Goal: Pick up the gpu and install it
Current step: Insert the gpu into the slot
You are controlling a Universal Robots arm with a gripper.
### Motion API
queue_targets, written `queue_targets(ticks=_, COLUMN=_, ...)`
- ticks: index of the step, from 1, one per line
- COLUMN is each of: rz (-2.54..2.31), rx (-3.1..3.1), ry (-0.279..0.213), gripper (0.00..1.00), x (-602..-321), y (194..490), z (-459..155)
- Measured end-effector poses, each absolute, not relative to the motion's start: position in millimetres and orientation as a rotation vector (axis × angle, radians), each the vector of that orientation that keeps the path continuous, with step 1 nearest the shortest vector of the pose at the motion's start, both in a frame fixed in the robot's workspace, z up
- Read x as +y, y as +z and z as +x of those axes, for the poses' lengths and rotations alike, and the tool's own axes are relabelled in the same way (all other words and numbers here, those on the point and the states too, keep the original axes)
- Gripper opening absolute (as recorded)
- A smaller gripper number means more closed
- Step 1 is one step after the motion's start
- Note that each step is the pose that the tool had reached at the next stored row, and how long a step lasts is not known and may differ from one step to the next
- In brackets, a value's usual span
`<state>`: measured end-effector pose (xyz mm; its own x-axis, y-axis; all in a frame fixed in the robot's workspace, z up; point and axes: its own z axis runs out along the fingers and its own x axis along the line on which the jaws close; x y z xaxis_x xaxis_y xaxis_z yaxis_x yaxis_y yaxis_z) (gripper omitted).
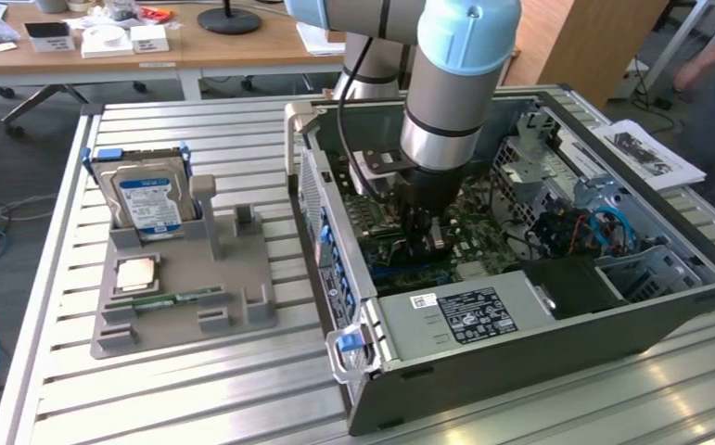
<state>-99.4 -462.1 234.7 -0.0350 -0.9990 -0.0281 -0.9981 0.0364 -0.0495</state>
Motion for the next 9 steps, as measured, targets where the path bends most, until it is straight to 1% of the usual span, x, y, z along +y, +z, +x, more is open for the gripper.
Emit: queue_targets(ticks=9, rz=-2.144, rx=2.221, ry=-0.025, gripper=0.27, x=-462.1, y=234.6, z=-101.7)
